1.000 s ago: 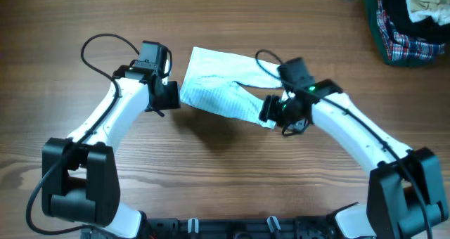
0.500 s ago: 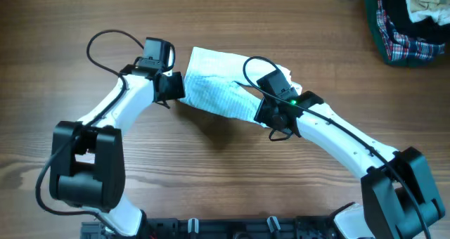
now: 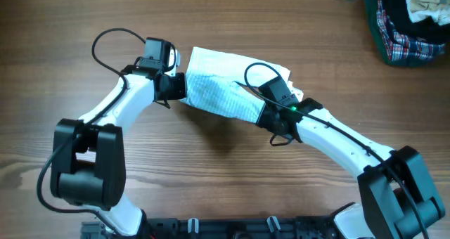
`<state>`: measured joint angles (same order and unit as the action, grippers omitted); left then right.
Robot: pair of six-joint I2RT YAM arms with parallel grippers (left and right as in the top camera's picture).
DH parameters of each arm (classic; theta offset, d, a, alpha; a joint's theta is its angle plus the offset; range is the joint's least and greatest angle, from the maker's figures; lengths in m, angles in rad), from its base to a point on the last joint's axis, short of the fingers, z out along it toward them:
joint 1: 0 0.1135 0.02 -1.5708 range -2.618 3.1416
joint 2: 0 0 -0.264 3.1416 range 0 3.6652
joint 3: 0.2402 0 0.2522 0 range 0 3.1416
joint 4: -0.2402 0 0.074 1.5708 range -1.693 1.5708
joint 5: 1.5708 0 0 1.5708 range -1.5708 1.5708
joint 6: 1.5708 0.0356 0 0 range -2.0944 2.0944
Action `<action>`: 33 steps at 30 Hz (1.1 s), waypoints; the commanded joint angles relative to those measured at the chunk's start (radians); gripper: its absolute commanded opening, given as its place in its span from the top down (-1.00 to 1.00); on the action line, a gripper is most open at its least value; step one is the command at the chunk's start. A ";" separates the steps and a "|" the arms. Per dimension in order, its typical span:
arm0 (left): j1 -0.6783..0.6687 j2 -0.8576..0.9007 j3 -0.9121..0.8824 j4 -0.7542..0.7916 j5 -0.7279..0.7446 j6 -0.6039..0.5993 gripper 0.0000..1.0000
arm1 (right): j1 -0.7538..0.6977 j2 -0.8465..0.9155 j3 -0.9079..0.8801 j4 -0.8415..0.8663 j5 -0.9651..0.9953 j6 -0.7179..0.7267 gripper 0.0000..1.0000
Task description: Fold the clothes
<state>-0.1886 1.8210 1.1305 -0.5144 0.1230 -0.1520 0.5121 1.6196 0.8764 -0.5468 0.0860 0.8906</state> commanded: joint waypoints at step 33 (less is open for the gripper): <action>0.003 0.048 0.024 0.017 0.036 -0.054 -0.27 | -0.053 -0.090 0.000 0.062 -0.072 -0.248 -0.38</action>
<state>-0.1886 1.8912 1.1309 -0.4995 0.1555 -0.2131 0.4690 1.5940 0.8772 -0.4854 0.0193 0.8265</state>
